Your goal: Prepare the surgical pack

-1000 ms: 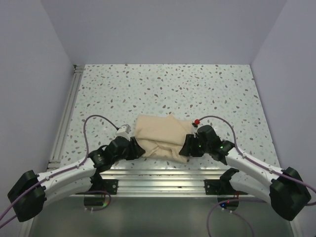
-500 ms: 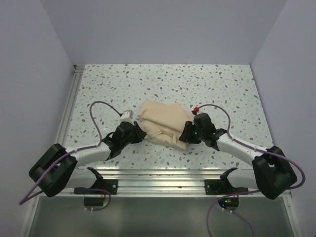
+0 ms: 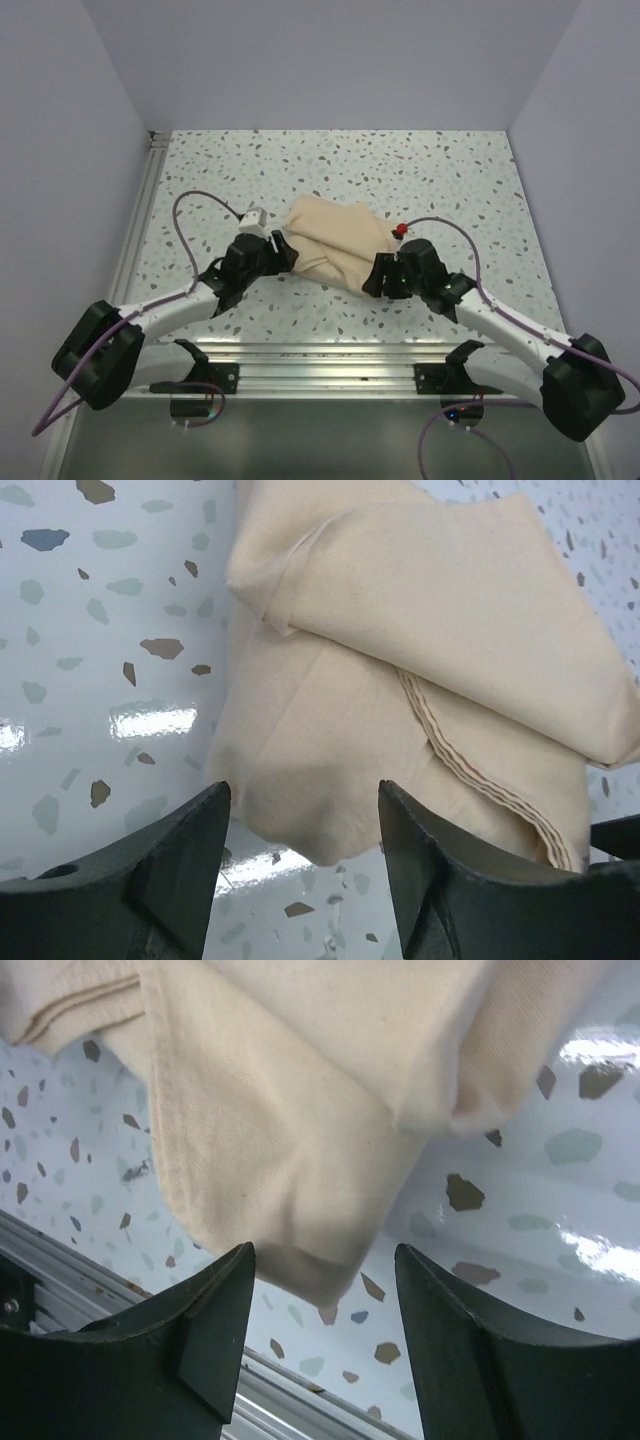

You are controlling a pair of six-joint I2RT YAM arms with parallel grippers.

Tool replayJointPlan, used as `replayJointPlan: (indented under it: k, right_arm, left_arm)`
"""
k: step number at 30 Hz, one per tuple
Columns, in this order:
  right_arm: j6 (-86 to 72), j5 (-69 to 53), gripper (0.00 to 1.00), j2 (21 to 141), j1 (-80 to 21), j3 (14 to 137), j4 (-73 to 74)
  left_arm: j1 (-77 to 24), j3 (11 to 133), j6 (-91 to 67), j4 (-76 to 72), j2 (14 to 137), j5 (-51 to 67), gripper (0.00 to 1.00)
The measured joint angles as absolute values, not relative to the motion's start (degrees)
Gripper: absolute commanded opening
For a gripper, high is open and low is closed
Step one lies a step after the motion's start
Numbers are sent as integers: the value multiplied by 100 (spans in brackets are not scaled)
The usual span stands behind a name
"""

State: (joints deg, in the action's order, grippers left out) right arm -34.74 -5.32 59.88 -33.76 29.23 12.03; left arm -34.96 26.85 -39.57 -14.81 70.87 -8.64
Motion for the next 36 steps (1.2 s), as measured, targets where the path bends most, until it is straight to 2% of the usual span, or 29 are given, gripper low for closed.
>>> replayJointPlan:
  k: [5,12,15,17,18,20,21,25,29,36]
  right_arm:
    - [-3253,-292,60,5461,-3402,2978,1898]
    - [-2250,-231,56,5808,-3424,4099,2370]
    - [-1765,-246,56,6178,-3503,4687,2379]
    - [-1479,-248,56,6431,-3577,5015,2349]
    - [-1286,-248,56,6600,-3632,5199,2324]
    - [-1002,-248,56,6884,-3728,5463,2285]
    - [-869,-246,56,7030,-3767,5575,2272]
    - [-401,-242,56,7391,-3905,5743,2154]
    - [14,-226,56,7550,-3972,5758,2088]
    - [530,-84,56,7811,-4115,5760,1739]
  left_arm:
    - [-3524,2480,-4053,-1028,6134,-685,66]
    - [-3828,2244,-4545,-287,5441,-574,61]
    - [-4143,1964,-4925,-340,5411,-526,55]
    - [-4368,1712,-5229,-611,5564,-458,47]
    - [-4451,1546,-5400,-836,5680,-401,40]
    - [-4519,1199,-5767,-1380,6010,-298,32]
    - [-4536,1041,-5931,-1636,6187,-268,23]
    - [-4582,786,-6499,-2641,6751,-137,7]
    - [-4633,738,-6956,-3409,7050,27,0]
    - [-5146,672,-7813,-4259,7422,-51,0]
